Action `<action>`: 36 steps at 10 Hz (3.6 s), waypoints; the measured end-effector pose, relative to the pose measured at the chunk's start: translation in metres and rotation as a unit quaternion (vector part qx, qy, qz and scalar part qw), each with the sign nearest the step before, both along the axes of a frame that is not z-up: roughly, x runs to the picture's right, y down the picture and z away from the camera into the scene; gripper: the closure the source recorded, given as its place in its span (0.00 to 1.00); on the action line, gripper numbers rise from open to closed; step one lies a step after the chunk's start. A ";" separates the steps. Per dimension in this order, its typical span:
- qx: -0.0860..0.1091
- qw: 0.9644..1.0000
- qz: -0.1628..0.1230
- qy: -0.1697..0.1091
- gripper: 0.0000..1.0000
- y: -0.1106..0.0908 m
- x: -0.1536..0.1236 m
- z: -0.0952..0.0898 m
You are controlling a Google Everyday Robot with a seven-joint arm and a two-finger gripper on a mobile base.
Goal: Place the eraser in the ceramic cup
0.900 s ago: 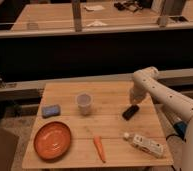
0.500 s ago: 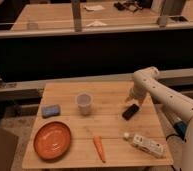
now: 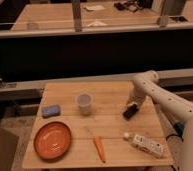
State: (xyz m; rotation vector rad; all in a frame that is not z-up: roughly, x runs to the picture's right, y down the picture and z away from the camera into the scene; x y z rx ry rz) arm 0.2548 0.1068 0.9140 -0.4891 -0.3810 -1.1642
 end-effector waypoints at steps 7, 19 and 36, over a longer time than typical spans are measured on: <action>0.019 1.000 -0.009 -0.006 0.81 -0.035 -0.003 -0.033; 0.017 0.999 -0.028 -0.028 0.59 -0.024 -0.010 -0.020; 0.029 0.997 -0.054 -0.045 0.36 -0.011 -0.015 -0.009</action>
